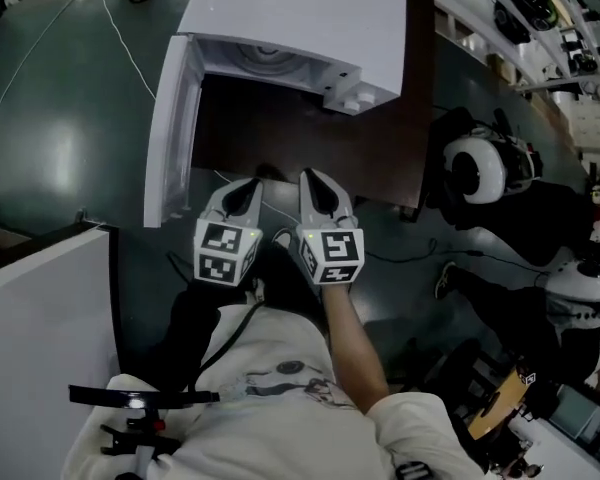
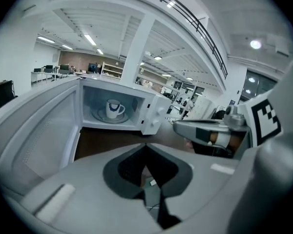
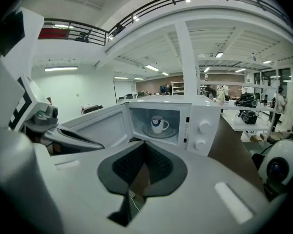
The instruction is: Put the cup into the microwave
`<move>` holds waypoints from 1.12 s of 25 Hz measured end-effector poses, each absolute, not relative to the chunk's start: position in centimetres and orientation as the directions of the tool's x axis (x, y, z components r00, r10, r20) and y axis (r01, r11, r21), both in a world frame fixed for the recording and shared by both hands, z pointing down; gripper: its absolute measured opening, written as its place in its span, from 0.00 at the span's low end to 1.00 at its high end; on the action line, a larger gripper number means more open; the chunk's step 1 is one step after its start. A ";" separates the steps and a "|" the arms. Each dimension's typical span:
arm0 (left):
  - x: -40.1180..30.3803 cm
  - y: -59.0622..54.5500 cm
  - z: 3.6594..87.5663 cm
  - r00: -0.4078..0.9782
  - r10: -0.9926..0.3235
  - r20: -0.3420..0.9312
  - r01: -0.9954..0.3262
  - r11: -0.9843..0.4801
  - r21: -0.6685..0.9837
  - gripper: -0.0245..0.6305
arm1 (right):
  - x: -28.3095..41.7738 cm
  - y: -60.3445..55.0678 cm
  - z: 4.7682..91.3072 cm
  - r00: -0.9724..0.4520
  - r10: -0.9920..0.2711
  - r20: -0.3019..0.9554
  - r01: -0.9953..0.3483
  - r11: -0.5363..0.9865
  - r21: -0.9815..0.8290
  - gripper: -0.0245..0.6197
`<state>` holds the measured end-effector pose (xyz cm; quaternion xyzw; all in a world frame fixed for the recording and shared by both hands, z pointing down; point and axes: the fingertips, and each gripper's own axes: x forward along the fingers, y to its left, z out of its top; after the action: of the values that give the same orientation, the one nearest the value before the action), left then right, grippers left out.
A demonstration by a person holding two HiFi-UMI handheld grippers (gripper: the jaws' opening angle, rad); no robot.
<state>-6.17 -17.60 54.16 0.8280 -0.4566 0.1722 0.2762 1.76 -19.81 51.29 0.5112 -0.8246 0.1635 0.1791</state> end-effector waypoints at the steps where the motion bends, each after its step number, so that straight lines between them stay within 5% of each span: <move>1: -5.9 -17.2 53.6 0.525 -0.669 0.526 -0.850 -0.433 0.298 0.04 | 1.8 -19.2 50.7 -0.412 -0.791 0.453 -0.904 0.418 -0.093 0.04; 28: 2.1 4.7 46.7 0.480 -0.753 0.451 -0.875 -0.450 0.179 0.04 | 9.1 6.3 45.8 -0.467 -0.799 0.380 -0.884 0.434 -0.174 0.04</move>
<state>2.08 4.72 46.75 0.8373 -0.4861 0.1549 0.1965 9.12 6.26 45.82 0.5020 -0.8380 0.1765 0.1209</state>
